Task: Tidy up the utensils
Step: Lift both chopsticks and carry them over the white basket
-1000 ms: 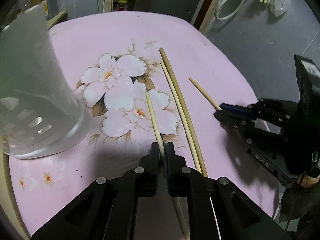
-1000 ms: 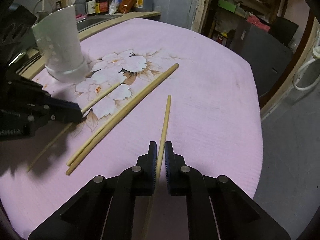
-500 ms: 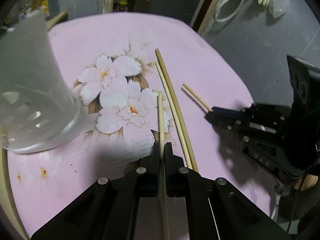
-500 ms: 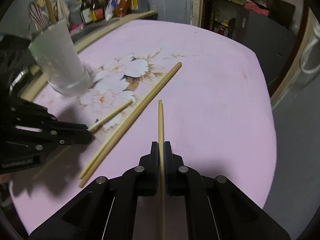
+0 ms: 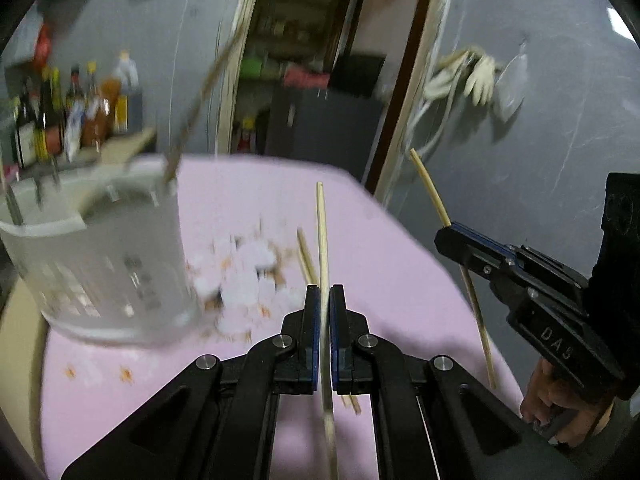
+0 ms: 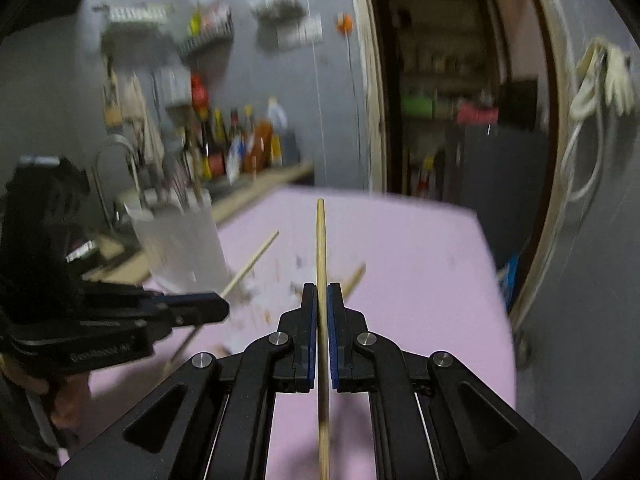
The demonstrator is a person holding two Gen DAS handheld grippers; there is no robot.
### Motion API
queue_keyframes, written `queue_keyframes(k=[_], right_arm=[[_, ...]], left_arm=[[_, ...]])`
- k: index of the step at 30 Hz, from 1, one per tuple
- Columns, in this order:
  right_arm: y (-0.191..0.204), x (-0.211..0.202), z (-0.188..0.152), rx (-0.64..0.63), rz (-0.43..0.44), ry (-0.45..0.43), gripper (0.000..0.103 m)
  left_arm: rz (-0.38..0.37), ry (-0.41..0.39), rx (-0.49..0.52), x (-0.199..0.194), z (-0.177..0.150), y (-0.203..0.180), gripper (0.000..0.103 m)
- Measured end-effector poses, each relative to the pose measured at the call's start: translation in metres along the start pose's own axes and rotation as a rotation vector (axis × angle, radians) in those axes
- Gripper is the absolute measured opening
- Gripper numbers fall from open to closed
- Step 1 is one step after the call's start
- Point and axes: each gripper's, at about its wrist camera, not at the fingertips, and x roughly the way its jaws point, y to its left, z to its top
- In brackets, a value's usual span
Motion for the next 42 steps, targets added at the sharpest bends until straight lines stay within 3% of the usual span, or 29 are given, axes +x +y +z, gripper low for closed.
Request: queue_keyframes(k=[4, 9, 13, 20, 28, 31, 36, 42], right_arm=[[0.013, -0.018, 0.02, 0.004, 0.003, -0.165, 0.003], [0.028, -0.029, 0.046, 0.006, 0.045, -0.317, 0.003], [0.041, -0.032, 0.066, -0.002, 0.086, -0.408, 0.003], [0.059, -0.019, 0.096, 0.014, 0.186, -0.486, 0.003], [0.085, 0.019, 0.133, 0.075, 0.372, -0.506, 0.003], [0.091, 0.032, 0.137, 0.1, 0.397, -0.541, 0.003], [0.102, 0.048, 0.136, 0.109, 0.388, -0.59, 0.003], [0.12, 0.065, 0.125, 0.075, 0.281, -0.639, 0.003]], left_arm=[[-0.03, -0.131, 0.029, -0.028, 0.013, -0.002, 0.002], [-0.011, -0.262, 0.056, -0.062, 0.032, -0.001, 0.002], [0.024, -0.317, 0.065, -0.093, 0.056, 0.009, 0.003], [0.096, -0.411, 0.033, -0.121, 0.088, 0.049, 0.003], [0.228, -0.497, -0.125, -0.127, 0.115, 0.133, 0.002], [0.25, -0.509, -0.175, -0.123, 0.115, 0.159, 0.002], [0.31, -0.525, -0.176, -0.109, 0.108, 0.174, 0.002], [0.375, -0.541, -0.177, -0.093, 0.094, 0.186, 0.002]])
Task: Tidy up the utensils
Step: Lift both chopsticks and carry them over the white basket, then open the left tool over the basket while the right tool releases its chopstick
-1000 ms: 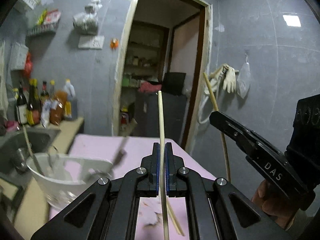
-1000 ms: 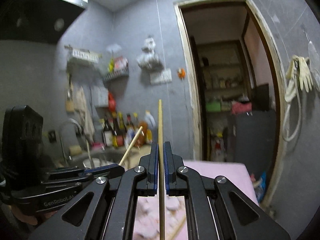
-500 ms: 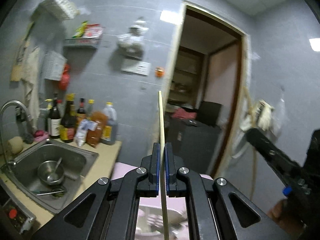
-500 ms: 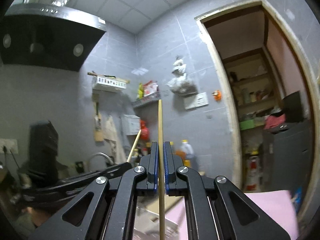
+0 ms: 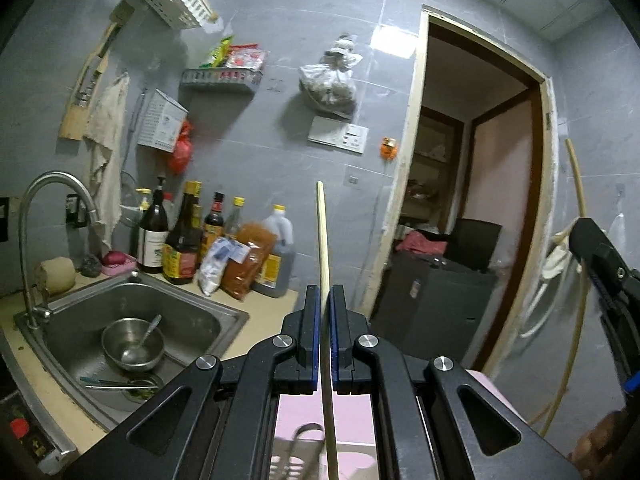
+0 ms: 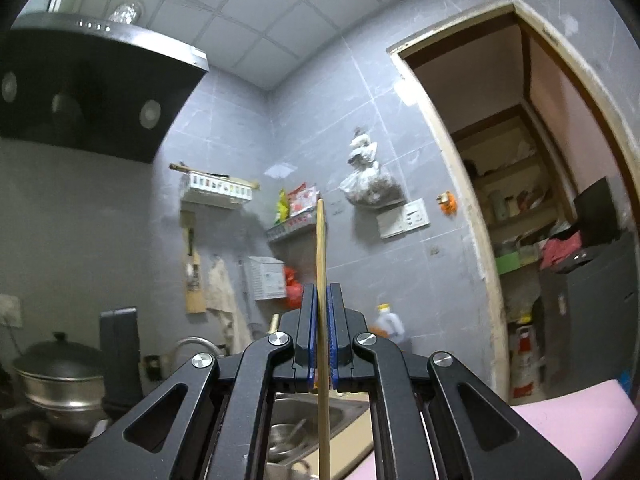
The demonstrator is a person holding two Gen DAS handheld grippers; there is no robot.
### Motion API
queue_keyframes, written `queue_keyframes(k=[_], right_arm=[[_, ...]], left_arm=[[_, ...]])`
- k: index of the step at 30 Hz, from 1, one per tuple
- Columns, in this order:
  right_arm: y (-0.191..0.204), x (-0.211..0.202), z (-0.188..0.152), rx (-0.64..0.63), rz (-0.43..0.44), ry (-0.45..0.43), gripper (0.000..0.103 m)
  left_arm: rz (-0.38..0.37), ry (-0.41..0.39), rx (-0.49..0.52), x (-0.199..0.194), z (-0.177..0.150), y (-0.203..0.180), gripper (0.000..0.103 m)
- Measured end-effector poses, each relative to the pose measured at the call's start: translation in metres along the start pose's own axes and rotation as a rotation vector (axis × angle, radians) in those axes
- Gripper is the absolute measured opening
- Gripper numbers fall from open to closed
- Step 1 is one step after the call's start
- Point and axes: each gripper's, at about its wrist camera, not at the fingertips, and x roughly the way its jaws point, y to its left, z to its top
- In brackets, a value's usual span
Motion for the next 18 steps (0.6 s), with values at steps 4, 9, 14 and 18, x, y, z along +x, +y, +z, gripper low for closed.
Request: queue_keyframes(k=[4, 9, 14, 18], right_arm=[[0.005, 0.006, -0.017, -0.044, -0.019, 0.003, 0.003], [0.004, 0.015, -0.031, -0.063, -0.041, 0.027, 0.003], [-0.001, 0.019, -0.039, -0.052, -0.053, 0.061, 0.003], [-0.004, 0.019, -0.039, -0.052, -0.05, 0.072, 0.004]], left_arm=[[0.016, 0.013, -0.013, 0.008, -0.012, 0.009, 0.002], [0.011, 0.022, -0.002, 0.011, -0.02, 0.013, 0.003], [-0.016, 0.051, 0.052, 0.013, -0.029, 0.009, 0.003], [-0.028, 0.071, 0.063, 0.014, -0.035, 0.011, 0.003]])
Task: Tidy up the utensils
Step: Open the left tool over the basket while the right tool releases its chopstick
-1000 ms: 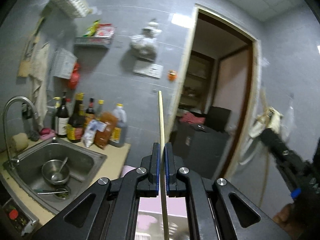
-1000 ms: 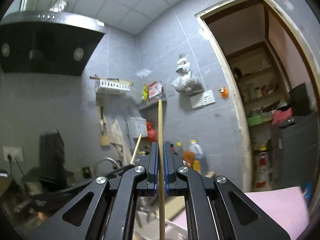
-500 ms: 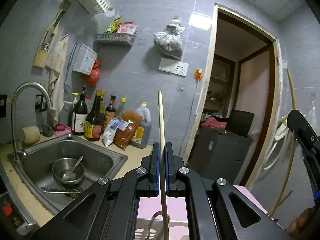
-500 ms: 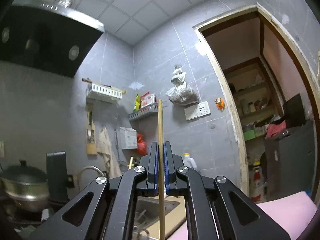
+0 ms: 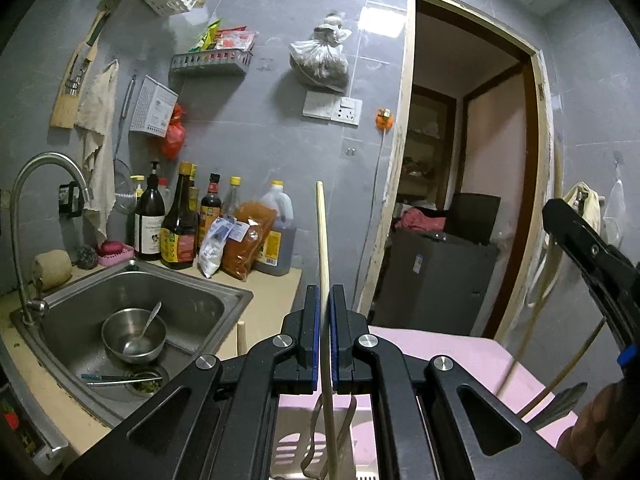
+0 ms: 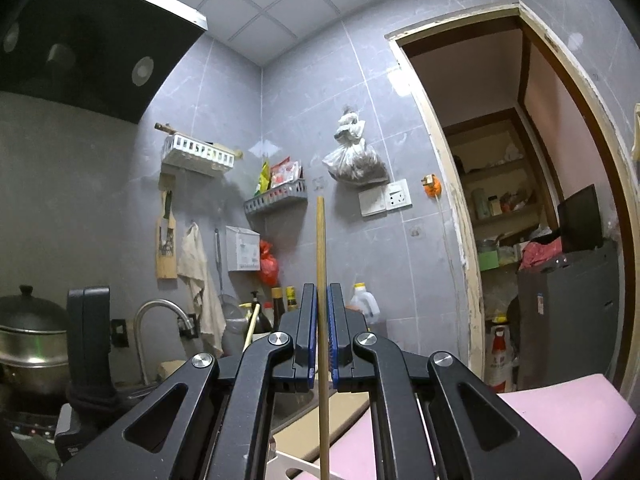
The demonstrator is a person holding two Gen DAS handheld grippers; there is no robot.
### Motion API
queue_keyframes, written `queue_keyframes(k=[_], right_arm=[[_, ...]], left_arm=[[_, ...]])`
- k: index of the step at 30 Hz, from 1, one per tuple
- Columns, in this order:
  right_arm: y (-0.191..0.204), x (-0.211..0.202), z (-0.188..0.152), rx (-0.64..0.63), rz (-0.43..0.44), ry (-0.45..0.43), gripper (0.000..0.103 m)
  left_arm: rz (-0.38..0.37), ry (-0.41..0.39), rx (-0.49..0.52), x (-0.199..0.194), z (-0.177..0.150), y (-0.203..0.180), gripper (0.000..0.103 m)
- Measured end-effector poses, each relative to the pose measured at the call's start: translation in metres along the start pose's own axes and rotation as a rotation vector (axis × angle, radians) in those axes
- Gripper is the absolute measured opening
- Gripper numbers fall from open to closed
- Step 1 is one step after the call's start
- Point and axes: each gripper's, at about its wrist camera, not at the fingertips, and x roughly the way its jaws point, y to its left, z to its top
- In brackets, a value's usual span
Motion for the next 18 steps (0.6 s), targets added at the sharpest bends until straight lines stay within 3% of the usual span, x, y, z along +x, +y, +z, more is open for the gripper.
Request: queue_keyframes(k=[10, 14, 15, 18], right_arm=[[-0.003, -0.003, 0.001, 0.01, 0.018, 0.033, 0.007], [-0.003, -0.009, 0.009, 0.001, 0.031, 0.023, 0.014], [-0.004, -0.012, 0.012, -0.002, 0.034, 0.017, 0.02], [-0.005, -0.018, 0.023, -0.017, 0.042, 0.002, 0.023]], left_arm=[[-0.05, 0.035, -0.052, -0.007, 0.001, 0.006, 0.006], [-0.077, 0.025, -0.064, -0.015, 0.007, 0.003, 0.019], [-0.084, 0.024, -0.069, -0.017, 0.009, 0.002, 0.024], [-0.106, 0.011, -0.084, -0.024, 0.016, -0.002, 0.028]])
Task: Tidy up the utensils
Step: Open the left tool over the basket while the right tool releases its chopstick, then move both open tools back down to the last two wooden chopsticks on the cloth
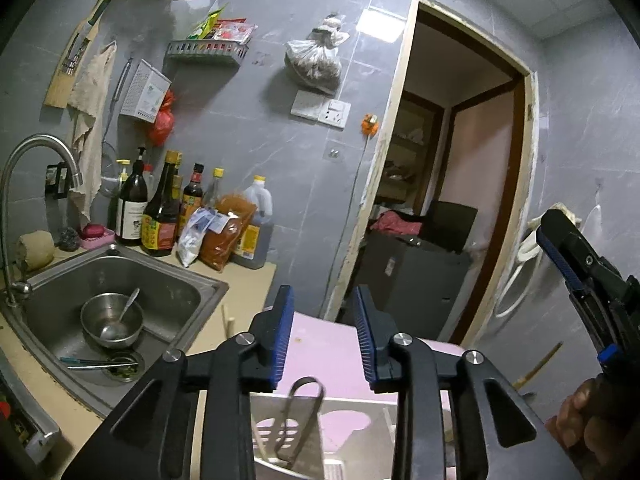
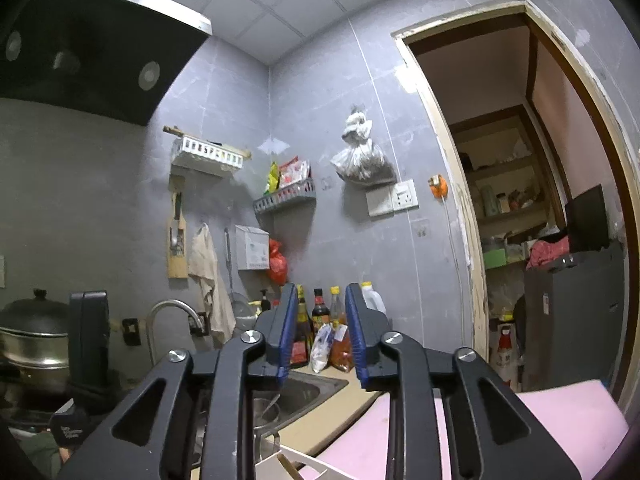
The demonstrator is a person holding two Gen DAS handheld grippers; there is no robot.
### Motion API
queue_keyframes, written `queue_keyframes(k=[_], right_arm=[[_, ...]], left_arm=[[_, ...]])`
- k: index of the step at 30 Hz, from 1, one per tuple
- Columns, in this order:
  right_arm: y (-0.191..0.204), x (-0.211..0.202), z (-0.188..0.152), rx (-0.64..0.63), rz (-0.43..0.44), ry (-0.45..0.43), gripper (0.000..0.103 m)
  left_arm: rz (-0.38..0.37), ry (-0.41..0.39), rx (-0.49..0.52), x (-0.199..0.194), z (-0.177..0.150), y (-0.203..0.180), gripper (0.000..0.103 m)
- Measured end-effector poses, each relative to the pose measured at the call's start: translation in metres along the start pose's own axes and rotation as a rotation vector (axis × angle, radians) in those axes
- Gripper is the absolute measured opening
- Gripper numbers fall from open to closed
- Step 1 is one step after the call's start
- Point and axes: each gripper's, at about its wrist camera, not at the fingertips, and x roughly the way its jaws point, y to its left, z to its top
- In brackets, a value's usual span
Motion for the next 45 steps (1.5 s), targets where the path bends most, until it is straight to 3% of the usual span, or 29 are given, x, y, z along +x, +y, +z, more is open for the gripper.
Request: queue_keyframes(k=[2, 4, 8, 10, 12, 17, 19, 32, 38, 45], right_arm=[[-0.002, -0.005, 0.007, -0.008, 0.0, -0.011, 0.028], [-0.005, -0.013, 0.015, -0.011, -0.007, -0.023, 0.041], [-0.015, -0.029, 0.027, -0.015, -0.018, -0.023, 0.054], [-0.023, -0.039, 0.031, -0.008, -0.027, -0.015, 0.067], [-0.03, -0.049, 0.035, -0.009, -0.039, -0.01, 0.074], [-0.045, -0.077, 0.041, -0.024, -0.076, 0.011, 0.09], [-0.053, -0.092, 0.042, -0.024, -0.098, 0.016, 0.101], [-0.092, -0.149, 0.028, -0.058, -0.235, 0.123, 0.103], [-0.111, -0.16, 0.005, -0.042, -0.28, 0.222, 0.103], [-0.129, -0.161, -0.026, -0.018, -0.325, 0.363, 0.103]], left_arm=[[-0.012, -0.006, -0.007, -0.004, 0.005, -0.005, 0.034], [-0.02, -0.02, -0.009, -0.011, 0.009, -0.013, 0.043], [-0.025, -0.049, -0.023, -0.026, 0.013, -0.027, 0.059], [-0.024, -0.057, -0.017, -0.031, 0.015, -0.036, 0.065], [-0.02, -0.068, -0.002, -0.039, 0.015, -0.046, 0.078], [-0.048, -0.073, 0.018, -0.053, 0.012, -0.07, 0.093], [-0.057, -0.07, 0.035, -0.058, 0.008, -0.08, 0.095], [-0.127, 0.03, 0.141, -0.065, -0.041, -0.137, 0.097], [-0.131, 0.118, 0.162, -0.057, -0.071, -0.148, 0.097], [-0.137, 0.29, 0.144, -0.037, -0.101, -0.144, 0.097]])
